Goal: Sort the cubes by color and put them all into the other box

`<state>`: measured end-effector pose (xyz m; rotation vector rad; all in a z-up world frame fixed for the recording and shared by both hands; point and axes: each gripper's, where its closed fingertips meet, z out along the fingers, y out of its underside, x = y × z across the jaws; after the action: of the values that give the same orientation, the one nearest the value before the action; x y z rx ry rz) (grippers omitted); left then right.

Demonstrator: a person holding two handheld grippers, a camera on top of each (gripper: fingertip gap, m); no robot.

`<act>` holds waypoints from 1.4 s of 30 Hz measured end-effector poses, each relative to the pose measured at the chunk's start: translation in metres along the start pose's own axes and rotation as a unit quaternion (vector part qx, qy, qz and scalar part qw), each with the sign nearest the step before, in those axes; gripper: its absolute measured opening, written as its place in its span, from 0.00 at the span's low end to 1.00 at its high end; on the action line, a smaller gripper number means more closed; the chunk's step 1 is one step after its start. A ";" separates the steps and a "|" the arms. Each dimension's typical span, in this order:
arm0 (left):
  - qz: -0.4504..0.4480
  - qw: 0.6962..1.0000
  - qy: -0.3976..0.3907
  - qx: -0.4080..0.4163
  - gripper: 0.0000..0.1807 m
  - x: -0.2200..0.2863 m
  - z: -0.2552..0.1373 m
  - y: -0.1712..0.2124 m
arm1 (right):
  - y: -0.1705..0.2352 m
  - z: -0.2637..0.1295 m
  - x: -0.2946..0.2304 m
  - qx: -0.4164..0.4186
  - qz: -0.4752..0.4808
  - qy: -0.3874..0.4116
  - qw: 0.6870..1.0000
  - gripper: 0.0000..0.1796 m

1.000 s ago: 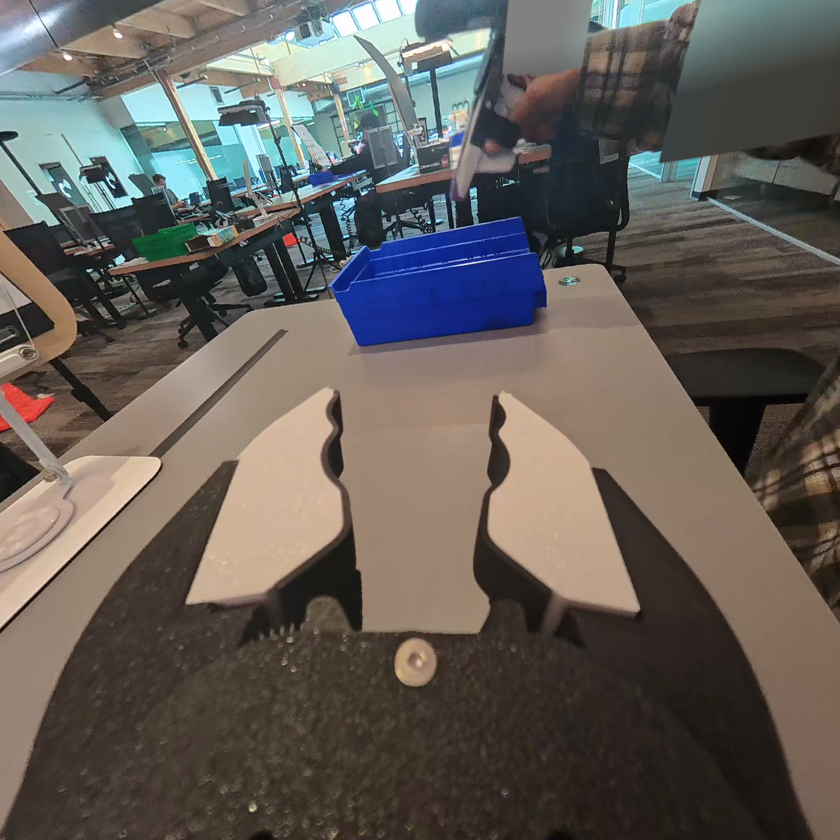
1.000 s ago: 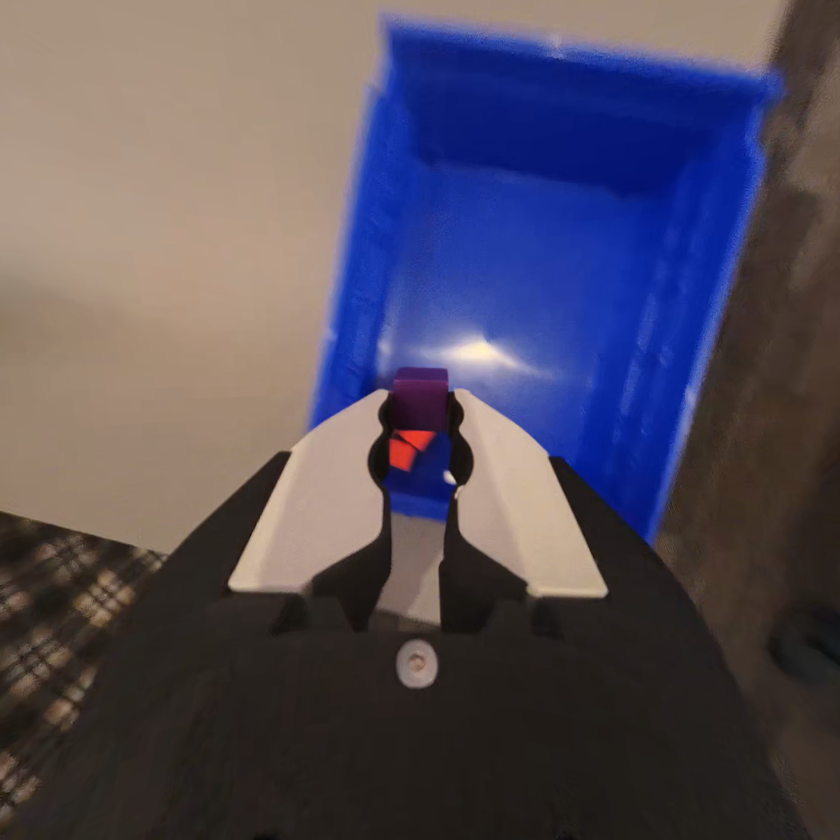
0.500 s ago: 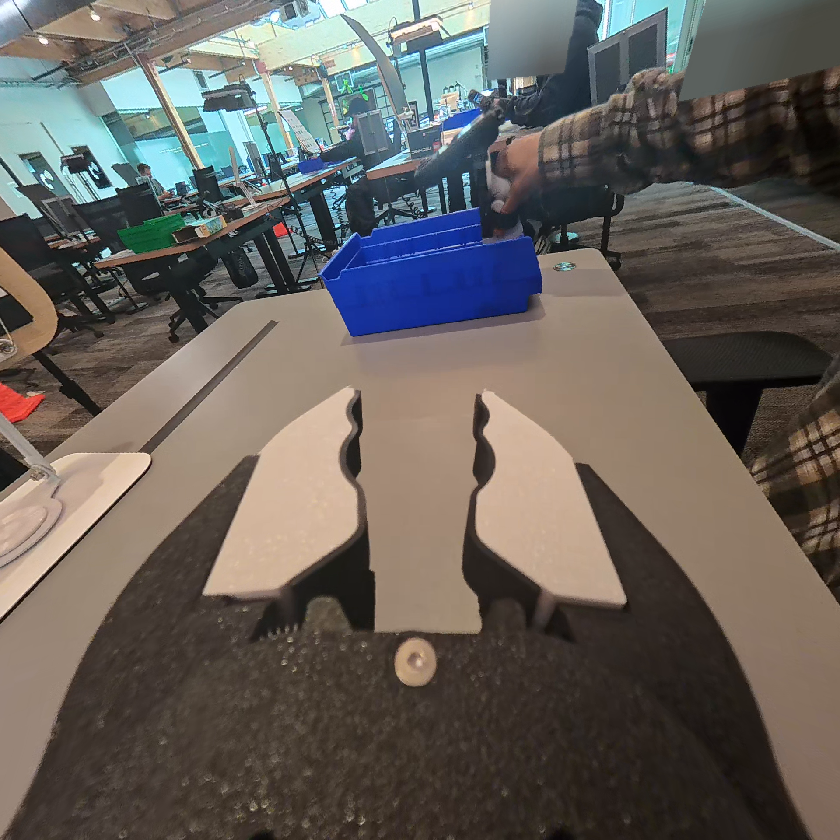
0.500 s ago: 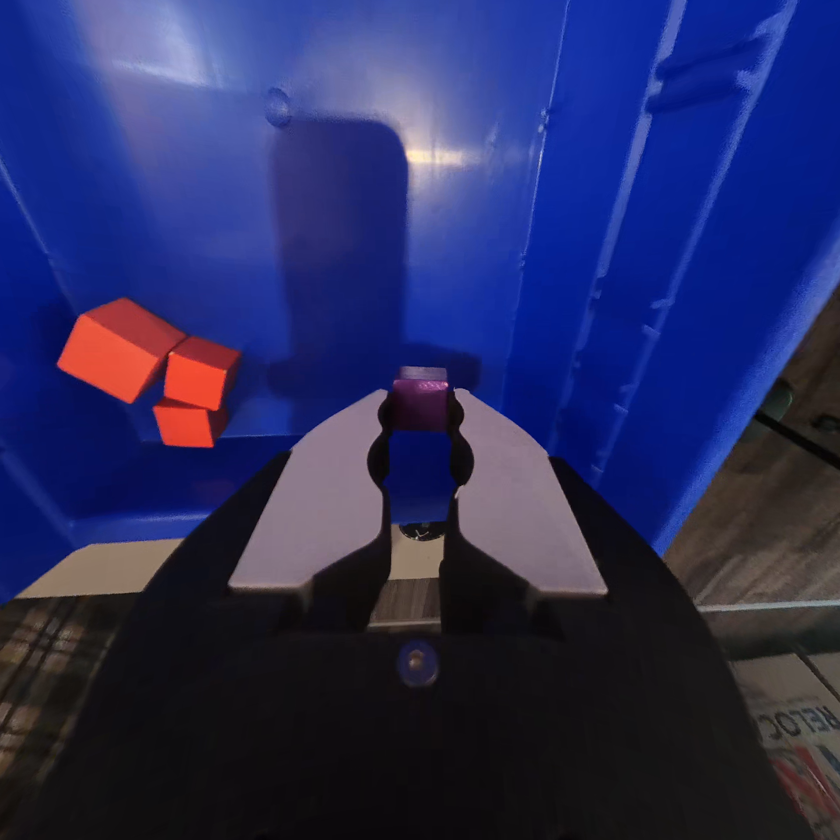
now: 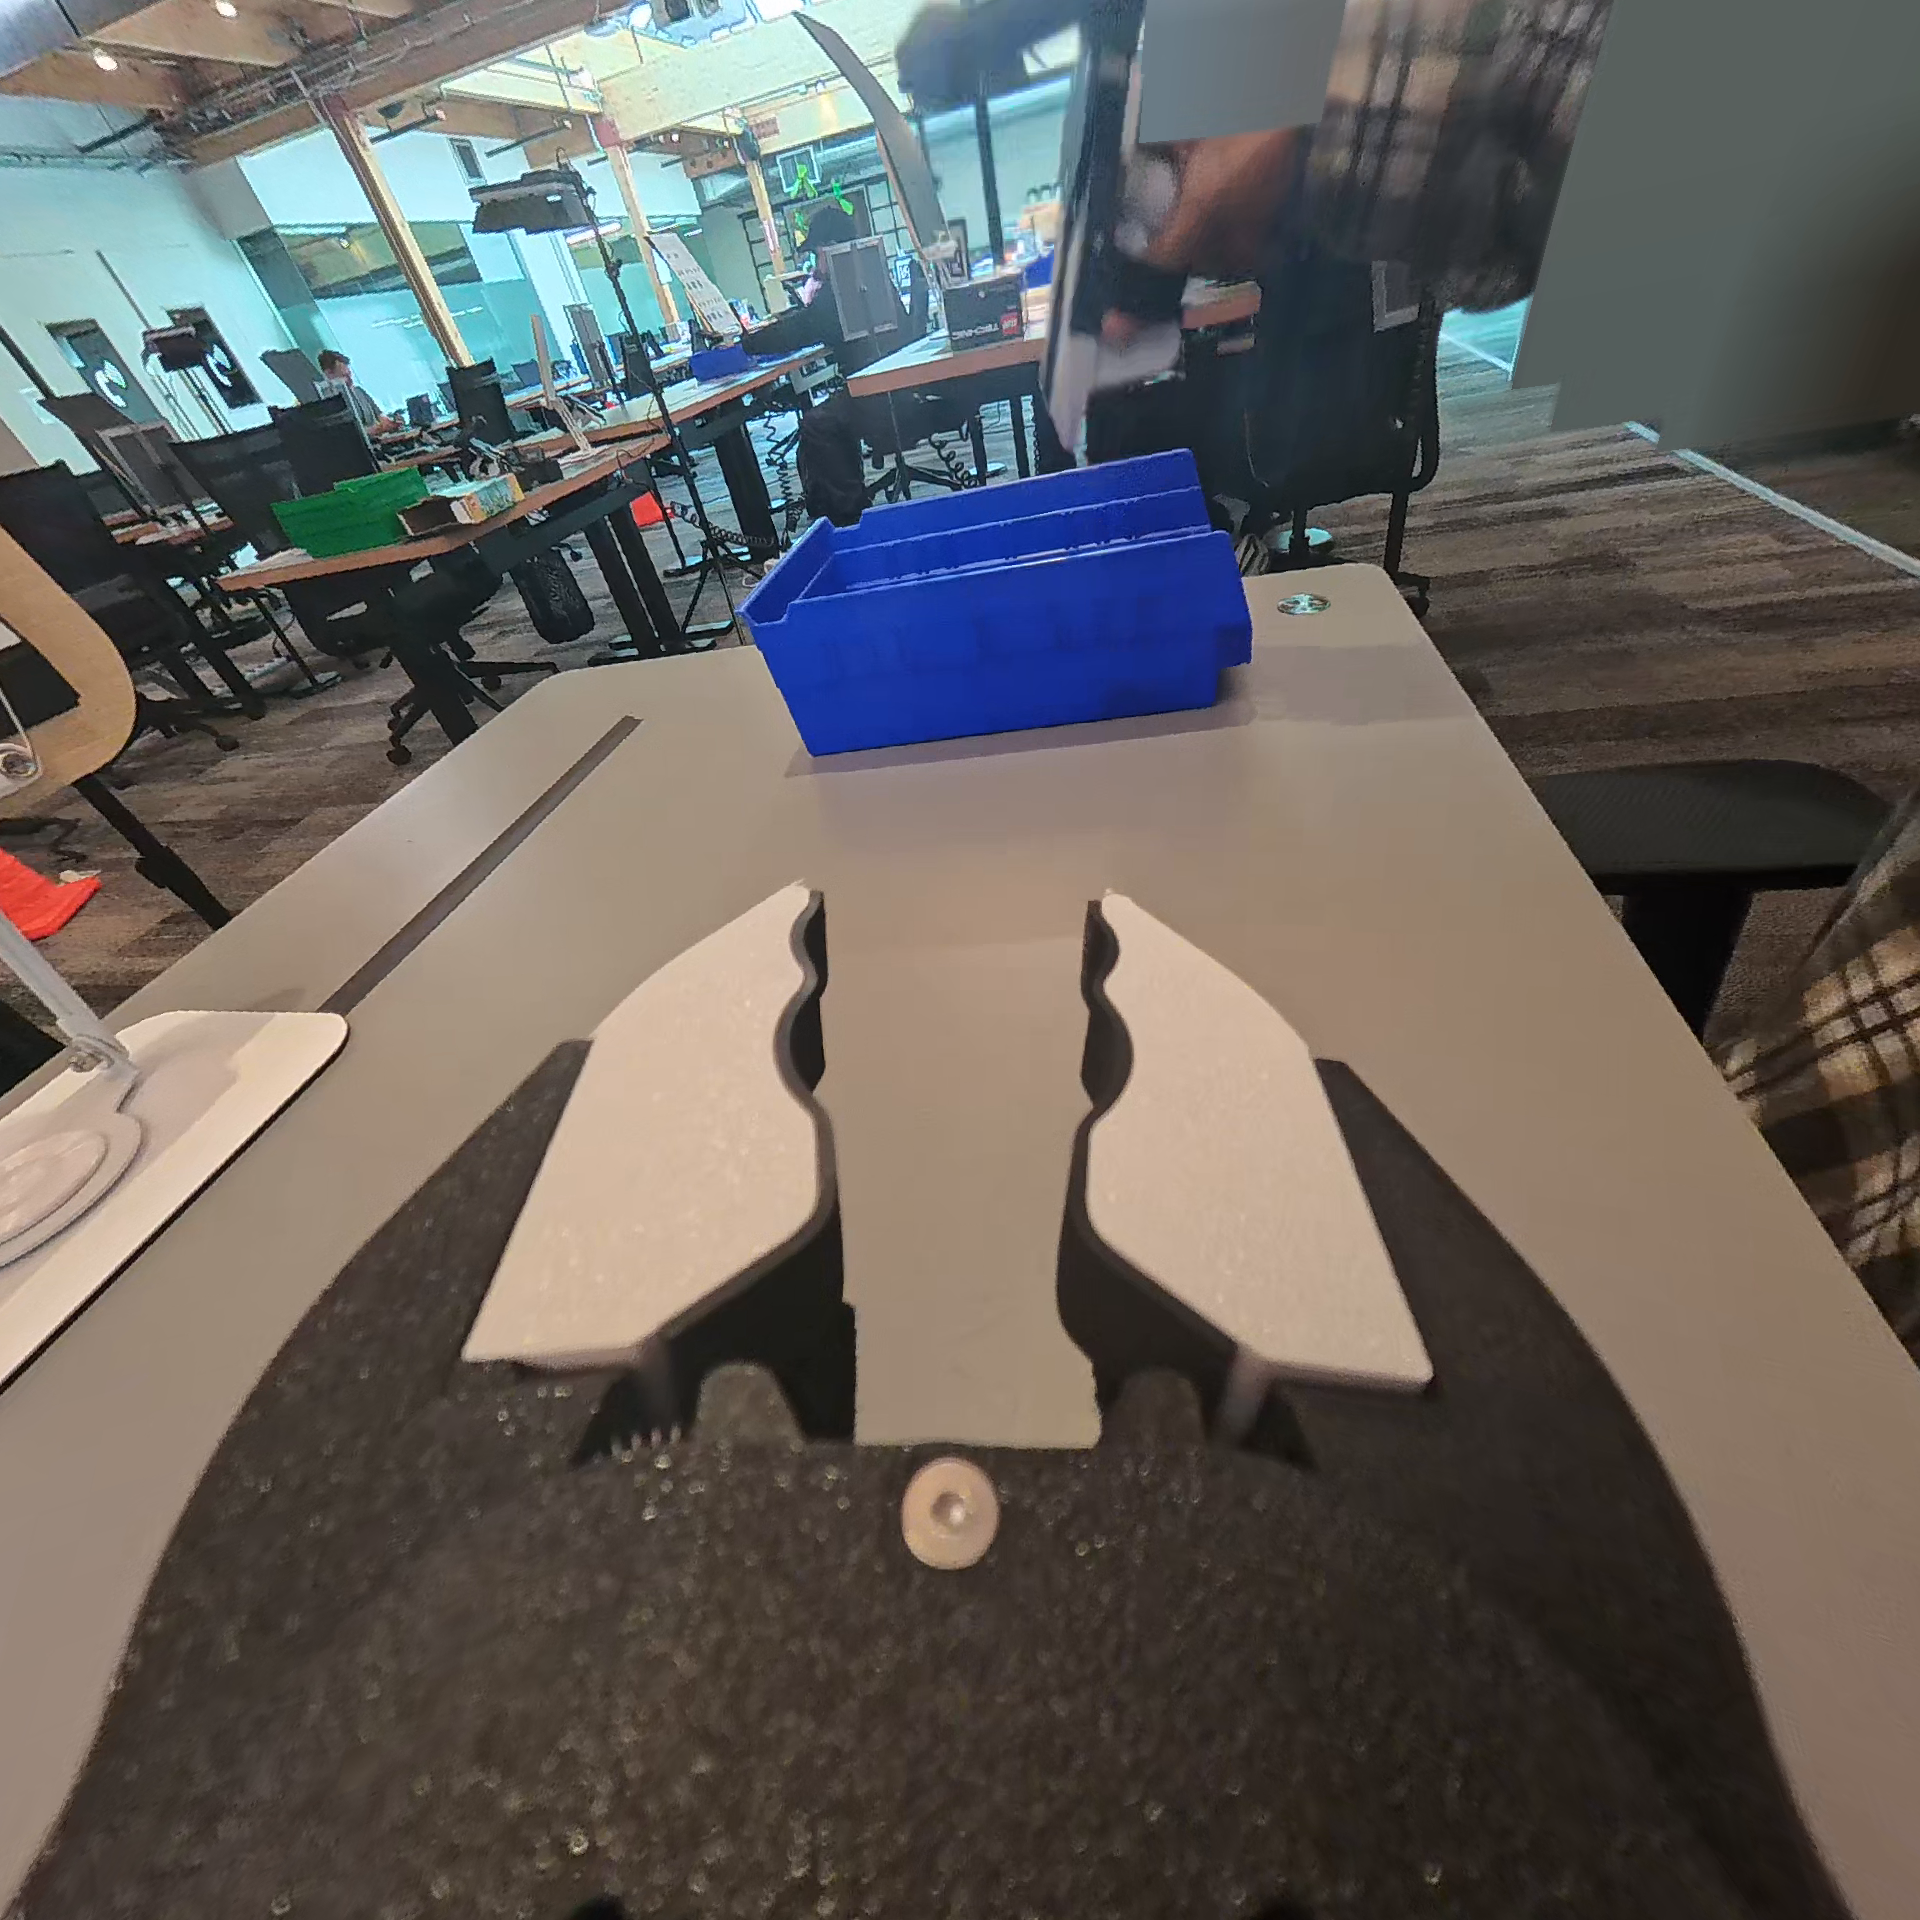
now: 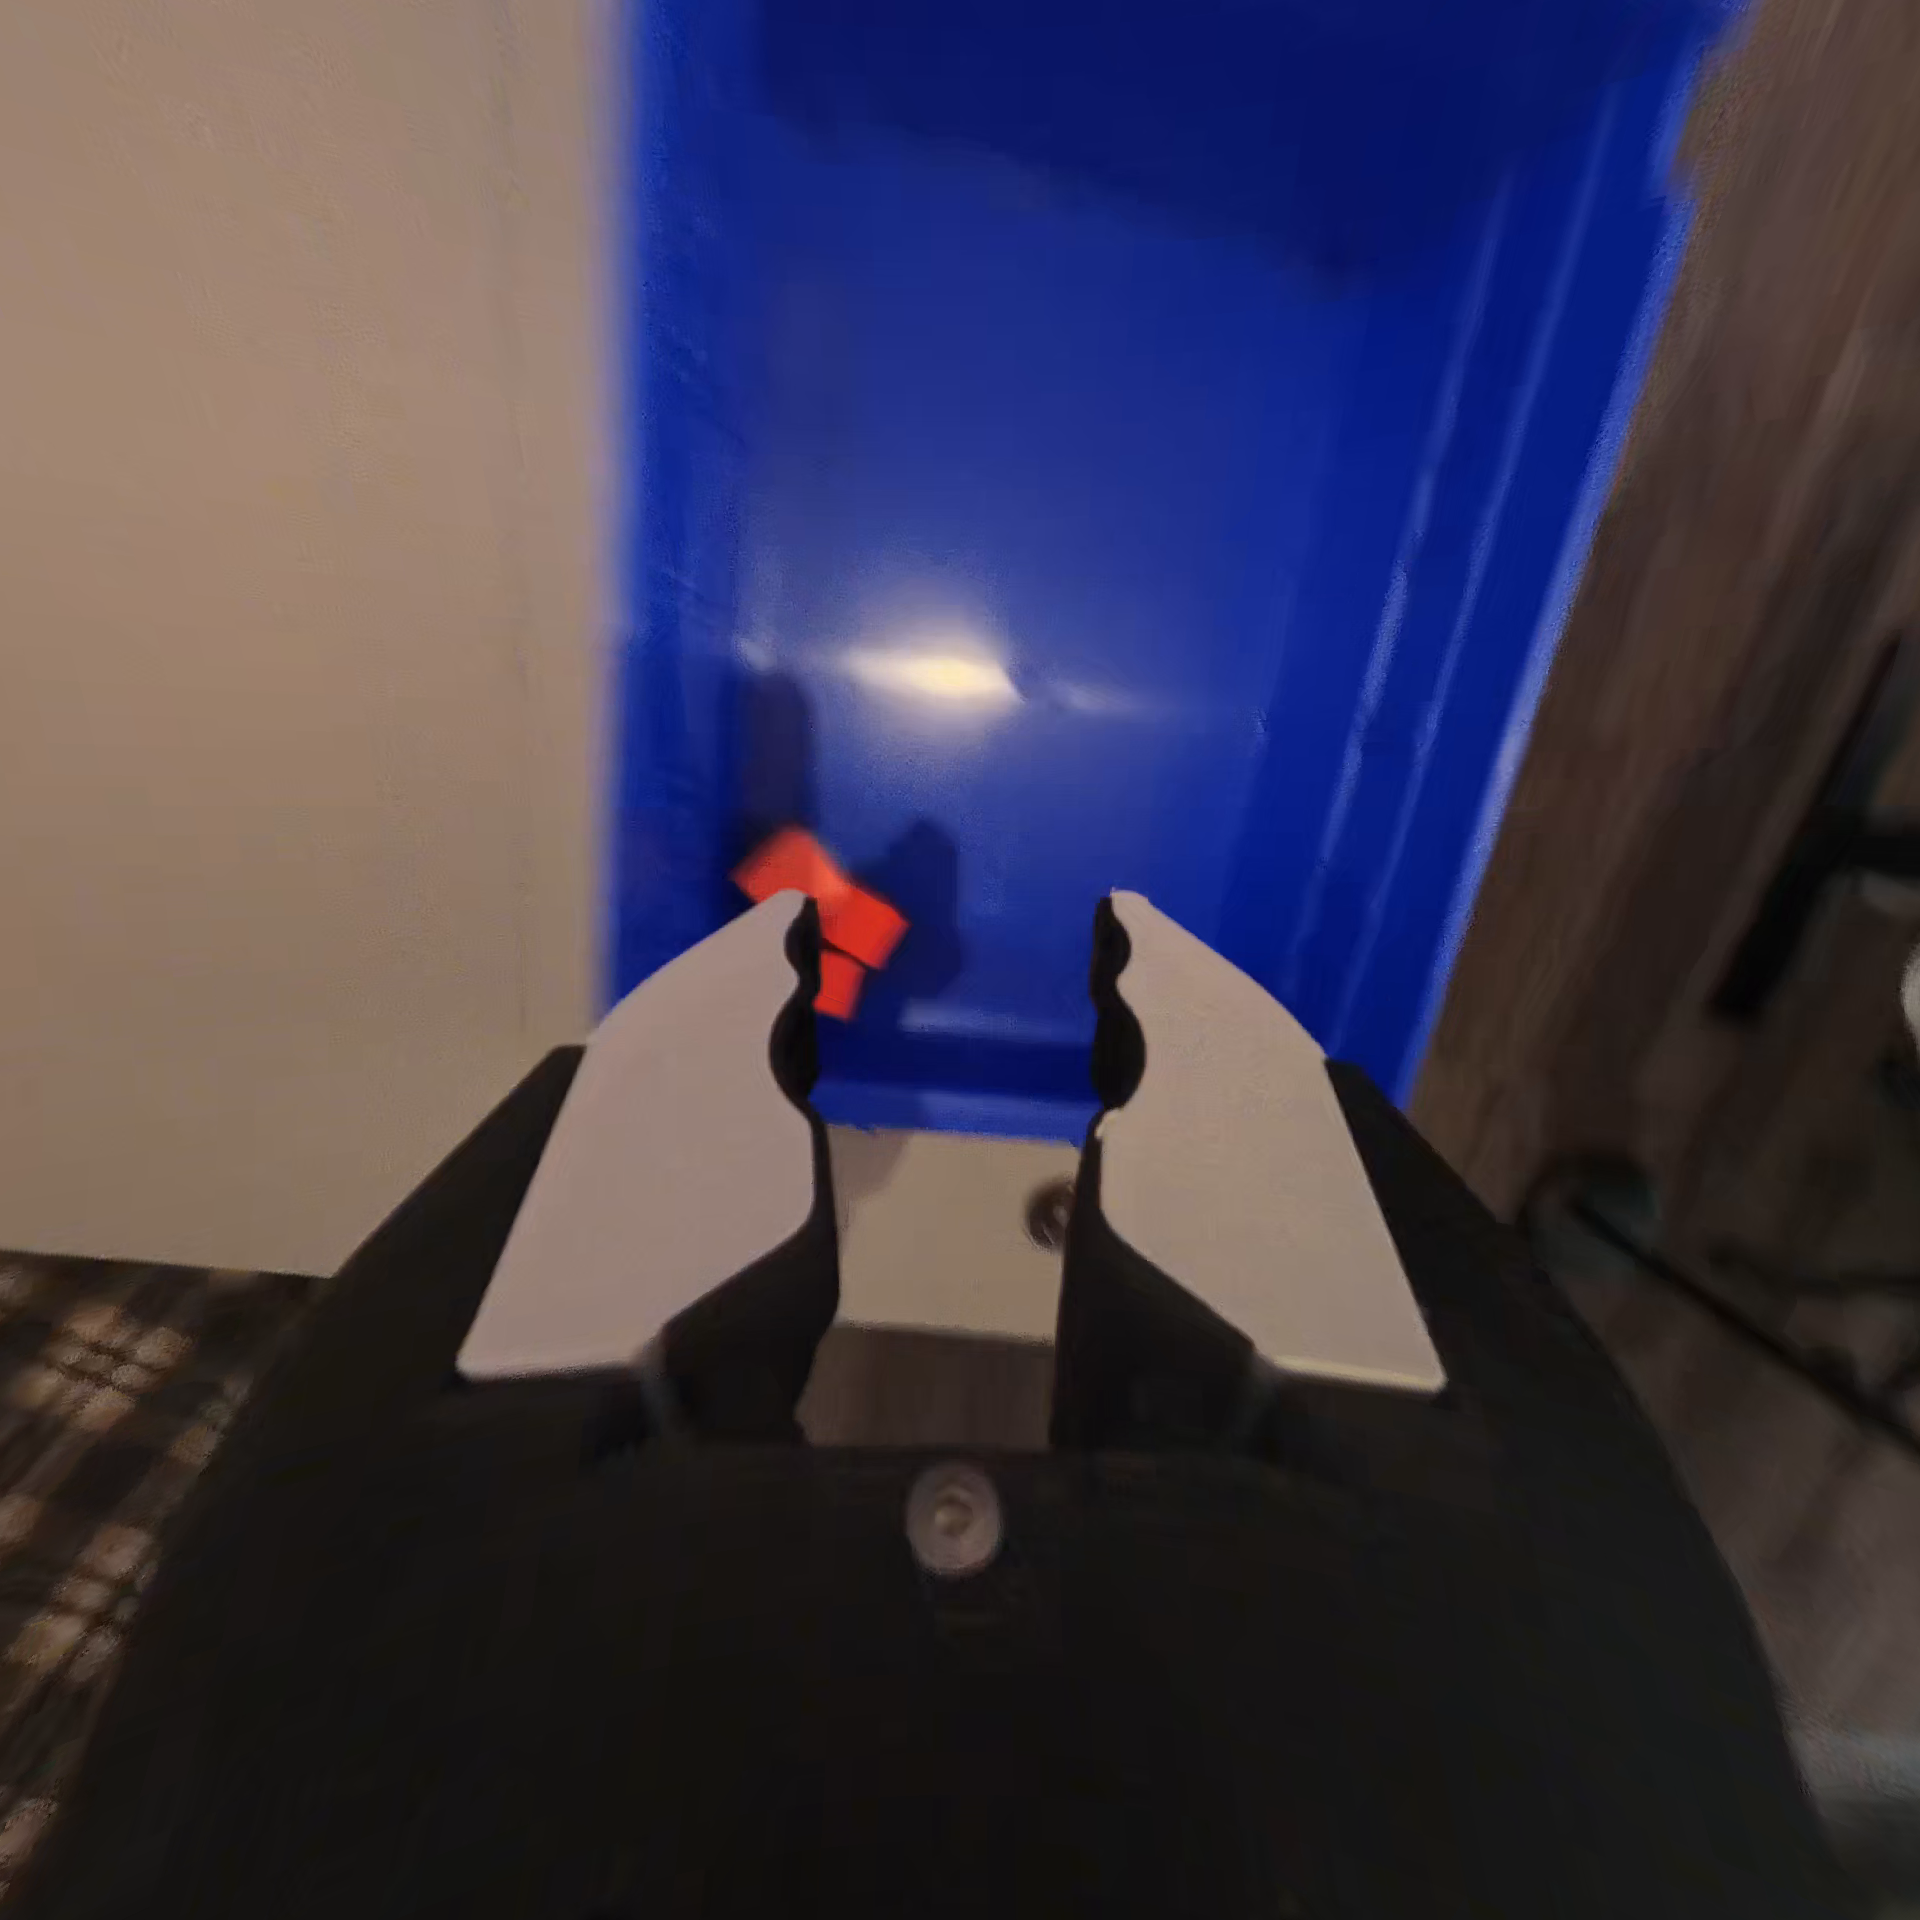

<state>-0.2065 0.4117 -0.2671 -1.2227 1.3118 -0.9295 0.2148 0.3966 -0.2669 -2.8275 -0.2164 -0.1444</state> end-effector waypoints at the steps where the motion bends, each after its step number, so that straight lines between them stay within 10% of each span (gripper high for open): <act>1: 0.000 1.000 -0.001 -0.001 0.26 0.000 0.001 0.001 | -0.019 -0.017 -0.022 0.052 -0.019 -0.025 0.998 0.29; 7: 0.005 1.000 -0.004 -0.007 0.26 0.000 0.001 0.002 | -0.099 -0.065 -0.158 0.305 -0.115 -0.156 0.932 0.38; 19: 0.002 0.997 -0.073 -0.008 0.27 -0.029 -0.029 -0.008 | -0.163 0.029 -0.317 0.469 -0.106 -0.347 0.805 0.41; 25: 0.024 0.962 -0.266 -0.053 0.28 -0.083 -0.165 -0.045 | -0.155 0.047 -0.331 0.470 -0.138 -0.349 0.799 0.40; 30: 0.006 0.870 -0.471 -0.144 0.28 -0.137 -0.339 -0.056 | -0.147 0.056 -0.339 0.446 -0.146 -0.372 0.800 0.39; 34: -0.083 0.811 -0.539 -0.214 0.31 -0.172 -0.426 0.006 | -0.143 0.062 -0.347 0.429 -0.156 -0.384 0.803 0.39; 42: -0.161 0.739 -0.541 -0.368 0.33 -0.197 -0.466 0.146 | -0.139 0.064 -0.352 0.423 -0.178 -0.377 0.804 0.38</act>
<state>-0.7049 0.5753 -0.3120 -2.1715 0.4450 0.2629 -0.1492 0.5005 -0.3303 -1.7749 -0.7601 0.8122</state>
